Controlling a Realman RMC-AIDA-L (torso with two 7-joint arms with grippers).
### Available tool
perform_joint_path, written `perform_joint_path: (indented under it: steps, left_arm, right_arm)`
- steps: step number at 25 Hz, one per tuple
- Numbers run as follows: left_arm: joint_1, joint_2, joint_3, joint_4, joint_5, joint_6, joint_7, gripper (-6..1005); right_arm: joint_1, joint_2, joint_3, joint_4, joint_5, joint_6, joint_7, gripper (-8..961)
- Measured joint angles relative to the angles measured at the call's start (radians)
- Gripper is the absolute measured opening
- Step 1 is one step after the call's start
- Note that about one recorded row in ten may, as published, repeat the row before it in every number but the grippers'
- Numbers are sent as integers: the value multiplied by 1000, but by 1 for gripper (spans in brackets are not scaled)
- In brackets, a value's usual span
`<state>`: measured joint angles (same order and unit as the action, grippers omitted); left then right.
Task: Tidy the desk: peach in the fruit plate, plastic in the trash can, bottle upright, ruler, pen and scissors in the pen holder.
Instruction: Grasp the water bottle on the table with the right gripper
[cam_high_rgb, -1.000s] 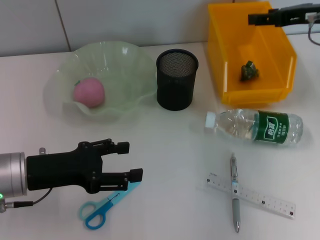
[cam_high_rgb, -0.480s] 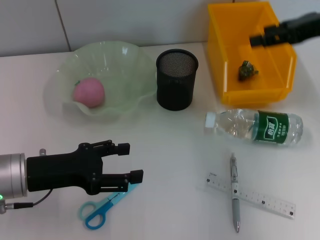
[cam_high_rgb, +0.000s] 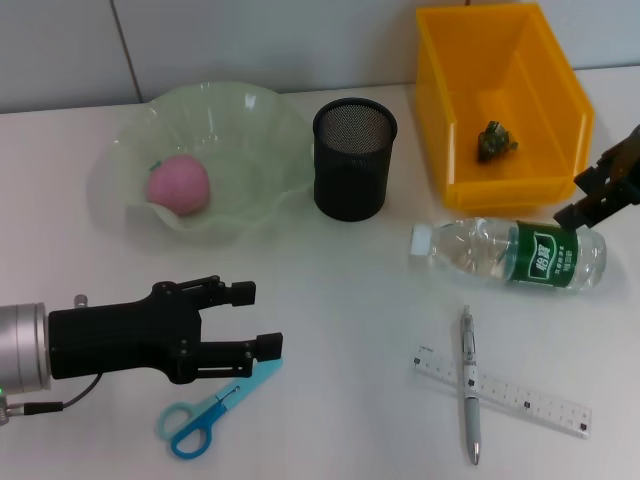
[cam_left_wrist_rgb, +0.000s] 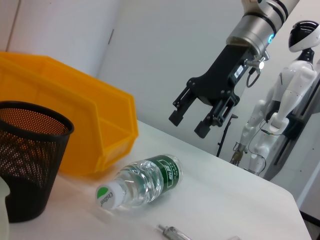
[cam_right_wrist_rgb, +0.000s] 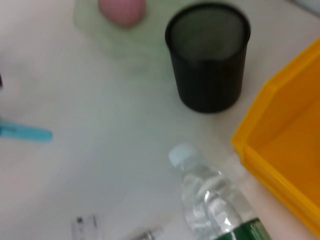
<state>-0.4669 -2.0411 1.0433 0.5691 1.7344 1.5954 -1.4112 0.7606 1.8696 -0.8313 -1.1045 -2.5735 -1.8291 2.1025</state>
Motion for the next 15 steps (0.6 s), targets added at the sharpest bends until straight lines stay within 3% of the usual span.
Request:
perform_joint_path:
  steps: [6, 15]
  left_arm:
    - [0, 1, -17, 0, -1, 0, -2, 864]
    - [-2, -3, -39, 0, -3, -4, -3, 864]
  right_arm:
    - [20, 11, -86, 10, -49, 48, -14, 706]
    - [37, 74, -199, 15, -119, 148, -105, 705]
